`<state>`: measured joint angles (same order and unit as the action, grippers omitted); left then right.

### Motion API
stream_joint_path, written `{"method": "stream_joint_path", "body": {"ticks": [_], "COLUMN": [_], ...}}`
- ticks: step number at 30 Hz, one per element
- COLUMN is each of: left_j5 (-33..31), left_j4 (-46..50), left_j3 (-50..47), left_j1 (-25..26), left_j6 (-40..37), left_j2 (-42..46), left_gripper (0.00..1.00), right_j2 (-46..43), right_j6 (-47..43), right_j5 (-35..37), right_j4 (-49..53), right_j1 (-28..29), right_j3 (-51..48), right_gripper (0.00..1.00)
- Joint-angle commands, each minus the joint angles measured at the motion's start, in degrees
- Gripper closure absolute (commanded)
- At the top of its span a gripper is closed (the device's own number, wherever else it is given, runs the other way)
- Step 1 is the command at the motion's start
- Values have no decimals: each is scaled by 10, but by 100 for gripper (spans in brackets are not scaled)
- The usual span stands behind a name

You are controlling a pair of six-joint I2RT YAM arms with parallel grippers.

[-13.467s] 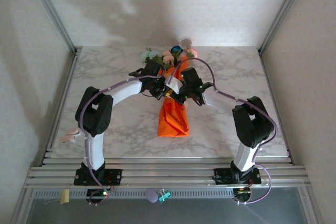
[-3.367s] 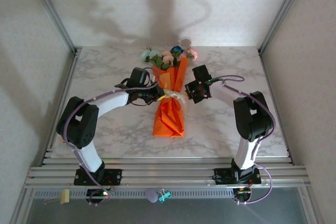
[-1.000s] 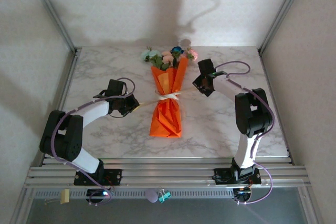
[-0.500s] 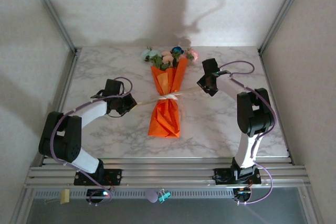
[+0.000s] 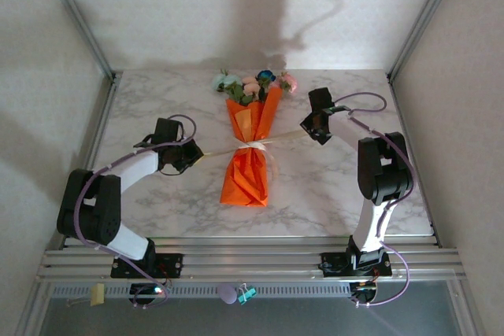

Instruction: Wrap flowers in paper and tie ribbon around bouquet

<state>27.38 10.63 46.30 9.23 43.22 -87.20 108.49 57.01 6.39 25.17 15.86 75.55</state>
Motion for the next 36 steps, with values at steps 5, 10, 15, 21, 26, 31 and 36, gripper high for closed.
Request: {"method": "stream_joint_path", "body": {"ticks": [5,10,15,21,26,31,36], "left_j5": [-26,-28,-28,-29,-31,-31,-36], "left_j4": [31,37,37,39,41,46,47], "left_j3": [-16,-21,-24,-23,-21,-23,-28], "left_j1": [-15,-21,-25,-29,-29,-29,-31], "left_j6": [-12,-16,-15,-16,-16,-18,-17], "left_j2": [25,32,37,37,39,42,48], "left_gripper": [100,100,100,100,100,100,100], "right_j2": [-19,-21,-22,-23,-24,-23,-23], "right_j6": [-13,-16,-16,-16,-15,-14,-17], "right_j5": [33,33,34,33,33,34,38], "right_j4": [17,17,18,19,18,18,20], "right_j1": [-22,-29,-31,-37,-38,-37,-41], "right_j3": [-8,-10,-12,-13,-14,-15,-14], "right_gripper": [100,100,100,100,100,100,100]}}
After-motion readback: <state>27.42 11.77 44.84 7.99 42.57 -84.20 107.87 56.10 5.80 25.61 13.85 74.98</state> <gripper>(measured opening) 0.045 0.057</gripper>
